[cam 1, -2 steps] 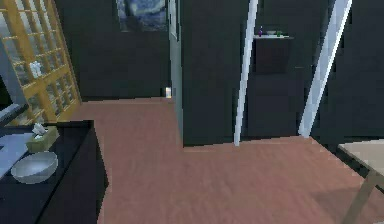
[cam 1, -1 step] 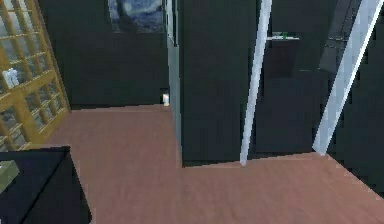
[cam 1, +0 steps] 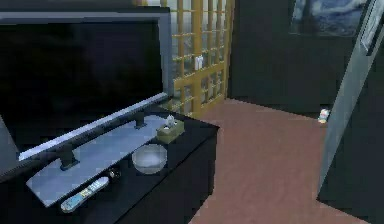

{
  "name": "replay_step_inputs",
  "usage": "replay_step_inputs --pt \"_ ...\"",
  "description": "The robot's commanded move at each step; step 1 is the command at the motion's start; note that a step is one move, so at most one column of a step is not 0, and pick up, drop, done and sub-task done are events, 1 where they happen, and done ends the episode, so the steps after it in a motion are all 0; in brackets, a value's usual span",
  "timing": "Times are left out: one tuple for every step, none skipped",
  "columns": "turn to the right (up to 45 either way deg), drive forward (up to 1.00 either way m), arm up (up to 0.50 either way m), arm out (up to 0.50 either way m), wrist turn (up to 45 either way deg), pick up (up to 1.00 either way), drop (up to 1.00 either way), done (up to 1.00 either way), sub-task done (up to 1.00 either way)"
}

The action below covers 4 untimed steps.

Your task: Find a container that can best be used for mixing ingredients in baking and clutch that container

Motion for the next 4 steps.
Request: replay_step_inputs --pt "-45.0 0.0 0.0 0.0 0.0 0.0 0.0 0.0 0.0" --pt "-45.0 0.0 0.0 0.0 0.0 0.0 0.0 0.0 0.0" --pt "-12.0 0.0 0.0 0.0 0.0 0.0 0.0 0.0 0.0" --pt "0.0 0.0 0.5 0.0 0.0 0.0 0.0 0.0 0.0"
